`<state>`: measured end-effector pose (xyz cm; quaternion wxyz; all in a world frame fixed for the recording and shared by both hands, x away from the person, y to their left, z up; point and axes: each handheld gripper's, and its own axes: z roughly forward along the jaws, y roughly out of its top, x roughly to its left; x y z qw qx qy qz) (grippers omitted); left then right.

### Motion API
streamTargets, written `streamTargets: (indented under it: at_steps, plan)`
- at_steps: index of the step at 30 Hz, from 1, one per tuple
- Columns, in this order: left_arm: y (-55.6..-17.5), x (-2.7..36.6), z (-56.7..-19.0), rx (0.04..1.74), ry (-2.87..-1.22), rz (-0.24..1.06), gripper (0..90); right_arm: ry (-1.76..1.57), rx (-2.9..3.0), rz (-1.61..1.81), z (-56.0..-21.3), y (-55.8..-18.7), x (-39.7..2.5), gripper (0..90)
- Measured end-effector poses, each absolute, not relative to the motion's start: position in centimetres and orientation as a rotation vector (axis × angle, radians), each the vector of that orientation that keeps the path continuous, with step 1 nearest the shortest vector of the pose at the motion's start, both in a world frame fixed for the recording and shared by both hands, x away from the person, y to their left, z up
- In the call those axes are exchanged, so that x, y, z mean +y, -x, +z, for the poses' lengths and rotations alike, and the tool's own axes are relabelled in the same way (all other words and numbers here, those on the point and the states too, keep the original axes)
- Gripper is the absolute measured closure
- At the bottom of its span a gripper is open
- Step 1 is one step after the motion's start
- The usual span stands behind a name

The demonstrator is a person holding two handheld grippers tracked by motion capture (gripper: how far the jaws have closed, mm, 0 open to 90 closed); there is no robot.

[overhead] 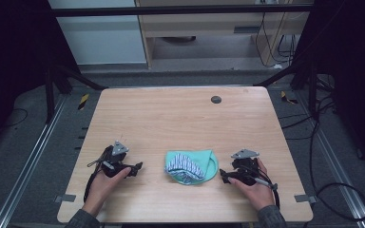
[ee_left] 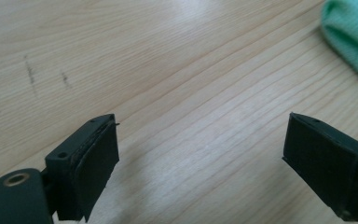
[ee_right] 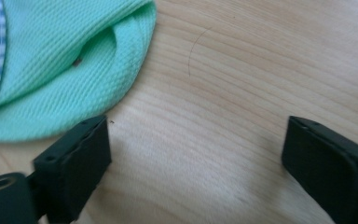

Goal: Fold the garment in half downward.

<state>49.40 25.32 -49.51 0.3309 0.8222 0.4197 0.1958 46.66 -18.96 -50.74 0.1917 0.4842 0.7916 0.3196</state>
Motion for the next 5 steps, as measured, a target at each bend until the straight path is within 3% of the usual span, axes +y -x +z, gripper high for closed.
streamTargets:
  at_steps: [5]
  plan:
    - [-49.64, 25.45, -50.65, 1.124, -2.132, 0.499, 6.1, -1.382, 2.143, 0.919, -51.28, -47.22, -18.85, 0.9]
